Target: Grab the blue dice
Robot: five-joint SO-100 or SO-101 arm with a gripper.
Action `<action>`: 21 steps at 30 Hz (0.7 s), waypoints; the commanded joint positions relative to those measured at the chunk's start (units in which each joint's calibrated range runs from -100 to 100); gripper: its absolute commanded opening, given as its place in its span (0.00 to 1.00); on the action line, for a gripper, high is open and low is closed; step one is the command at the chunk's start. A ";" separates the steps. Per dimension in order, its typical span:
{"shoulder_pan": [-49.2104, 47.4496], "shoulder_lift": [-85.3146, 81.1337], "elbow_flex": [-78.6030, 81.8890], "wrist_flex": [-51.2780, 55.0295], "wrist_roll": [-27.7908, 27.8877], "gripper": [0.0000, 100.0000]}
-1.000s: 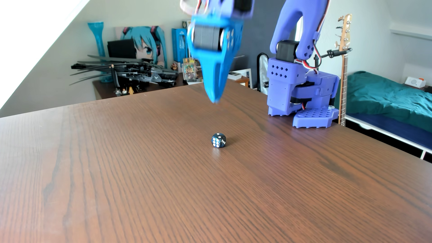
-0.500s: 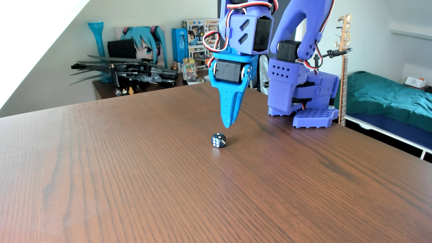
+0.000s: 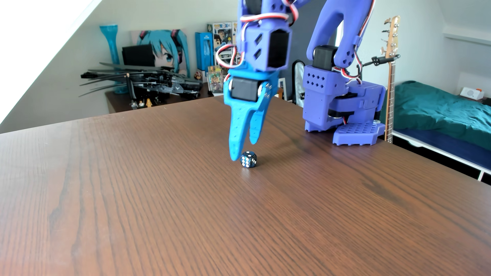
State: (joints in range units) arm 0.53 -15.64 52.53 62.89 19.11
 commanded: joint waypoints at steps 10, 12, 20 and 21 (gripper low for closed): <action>-2.41 -0.48 5.15 -3.67 -0.18 0.28; -3.07 -0.48 5.15 -3.67 -0.97 0.28; -3.72 -0.48 3.52 -3.76 -1.24 0.28; -3.47 -0.48 2.71 -3.76 -1.13 0.28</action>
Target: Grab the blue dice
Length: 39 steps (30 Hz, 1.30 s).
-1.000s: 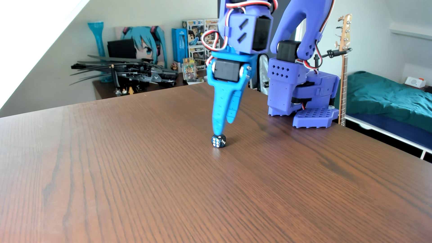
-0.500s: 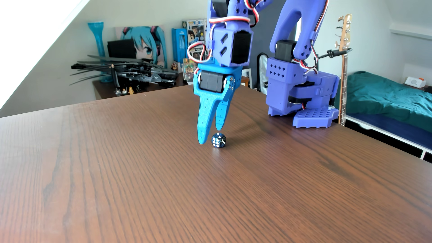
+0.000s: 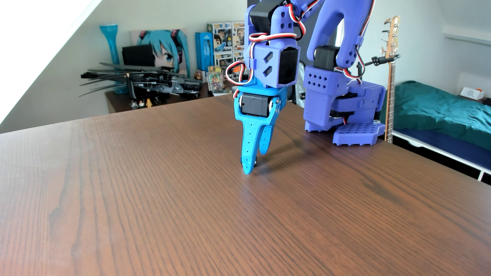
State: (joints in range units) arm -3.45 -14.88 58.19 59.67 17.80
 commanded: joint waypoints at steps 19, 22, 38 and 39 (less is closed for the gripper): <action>1.00 -0.56 -3.94 -0.63 0.23 0.19; 1.08 -0.56 -4.48 -0.63 0.18 0.10; 1.08 -0.48 -6.92 -0.63 0.23 0.18; 1.08 -0.48 -6.92 -0.63 0.23 0.18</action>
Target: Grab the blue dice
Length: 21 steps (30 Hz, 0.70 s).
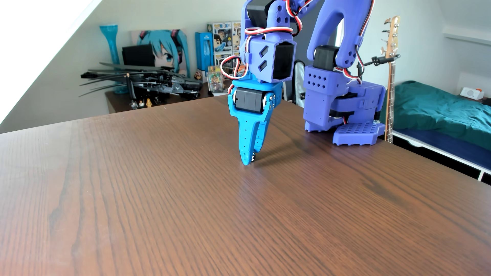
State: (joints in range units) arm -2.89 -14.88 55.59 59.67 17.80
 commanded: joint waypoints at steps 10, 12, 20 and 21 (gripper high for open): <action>3.05 4.80 -4.77 -4.48 1.23 0.18; 3.13 4.71 -4.77 -4.39 1.23 0.18; 3.13 4.71 -4.77 -4.39 1.23 0.18; 3.13 4.71 -4.77 -4.39 1.23 0.17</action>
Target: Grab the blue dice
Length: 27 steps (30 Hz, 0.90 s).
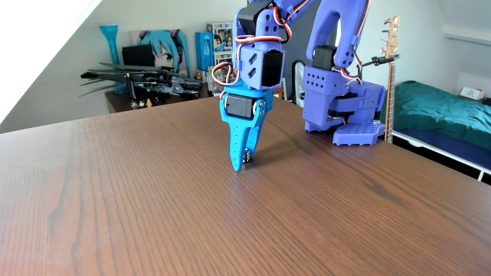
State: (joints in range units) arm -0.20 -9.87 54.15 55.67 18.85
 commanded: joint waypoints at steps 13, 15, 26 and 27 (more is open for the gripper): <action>0.78 -0.39 -3.61 -0.90 0.13 0.02; 0.78 -0.56 -4.78 -0.65 -0.29 0.02; -2.58 -26.01 -26.03 10.21 -10.75 0.02; -2.91 -28.94 -29.10 12.26 -11.75 0.02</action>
State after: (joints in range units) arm -1.42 -25.50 38.90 62.02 10.54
